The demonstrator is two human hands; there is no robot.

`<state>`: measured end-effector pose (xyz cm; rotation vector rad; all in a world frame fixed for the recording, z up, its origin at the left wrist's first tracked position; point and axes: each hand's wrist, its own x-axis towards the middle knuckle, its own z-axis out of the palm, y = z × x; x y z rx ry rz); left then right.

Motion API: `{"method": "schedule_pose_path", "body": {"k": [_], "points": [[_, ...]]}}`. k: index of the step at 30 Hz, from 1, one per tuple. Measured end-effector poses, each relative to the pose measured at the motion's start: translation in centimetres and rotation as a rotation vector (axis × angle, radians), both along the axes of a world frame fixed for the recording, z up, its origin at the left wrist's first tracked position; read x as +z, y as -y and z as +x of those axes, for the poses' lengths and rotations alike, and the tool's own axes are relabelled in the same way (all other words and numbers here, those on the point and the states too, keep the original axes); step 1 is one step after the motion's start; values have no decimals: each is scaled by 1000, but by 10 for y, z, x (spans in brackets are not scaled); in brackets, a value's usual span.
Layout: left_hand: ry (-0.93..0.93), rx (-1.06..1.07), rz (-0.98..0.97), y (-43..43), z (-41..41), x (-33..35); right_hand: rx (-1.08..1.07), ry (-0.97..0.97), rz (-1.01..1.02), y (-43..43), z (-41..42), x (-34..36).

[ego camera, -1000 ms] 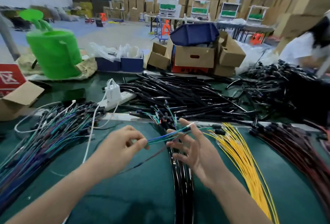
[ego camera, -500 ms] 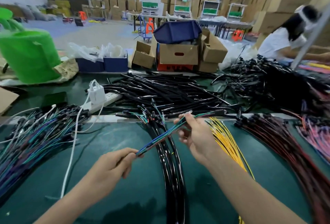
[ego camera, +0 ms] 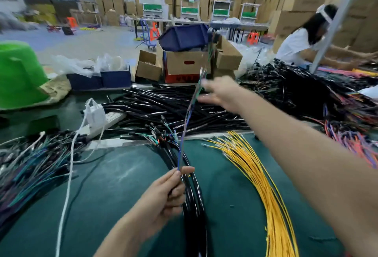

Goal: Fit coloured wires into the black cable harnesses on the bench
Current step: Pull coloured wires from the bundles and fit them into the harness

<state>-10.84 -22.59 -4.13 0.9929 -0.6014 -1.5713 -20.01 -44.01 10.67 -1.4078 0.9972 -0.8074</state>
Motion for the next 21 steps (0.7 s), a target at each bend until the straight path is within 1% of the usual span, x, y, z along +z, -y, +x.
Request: {"method": "schedule_pose_path", "body": {"k": [1, 2, 3, 4, 5, 7, 9, 11, 14, 18, 19, 20, 21], "points": [[-76, 23, 20, 9, -7, -7, -27, -312, -134, -4, -10, -20], [-158, 47, 33, 16, -11, -13, -39, -584, -262, -9, -23, -39], [-240, 66, 43, 20, -12, -19, -37, -778, -323, -14, -36, -57], [-308, 70, 49, 23, -12, -25, -33, -895, -322, -22, -50, -72], [-347, 58, 49, 24, -11, -28, -25, -961, -295, -28, -63, -83], [-368, 19, 58, 25, -8, -33, -2, -1078, -243, -39, -82, -105], [-382, -6, 51, 26, -7, -34, 21, -1219, -252, -49, -93, -120], [-398, -4, 52, 26, -7, -35, 21, -1304, -288, -54, -98, -130], [-414, -2, 34, 26, -8, -38, 16, -1317, -311, -51, -101, -141], [-377, -34, -21, 25, -10, -42, 133, -1408, -326, -47, -98, -141], [-360, -47, -29, 25, -10, -40, 185, -1410, -342, -48, -96, -136], [-344, -54, -33, 25, -10, -39, 235, -1364, -364, -48, -92, -129], [-335, -50, -34, 26, -10, -38, 269, -1246, -372, -49, -88, -119]]}}
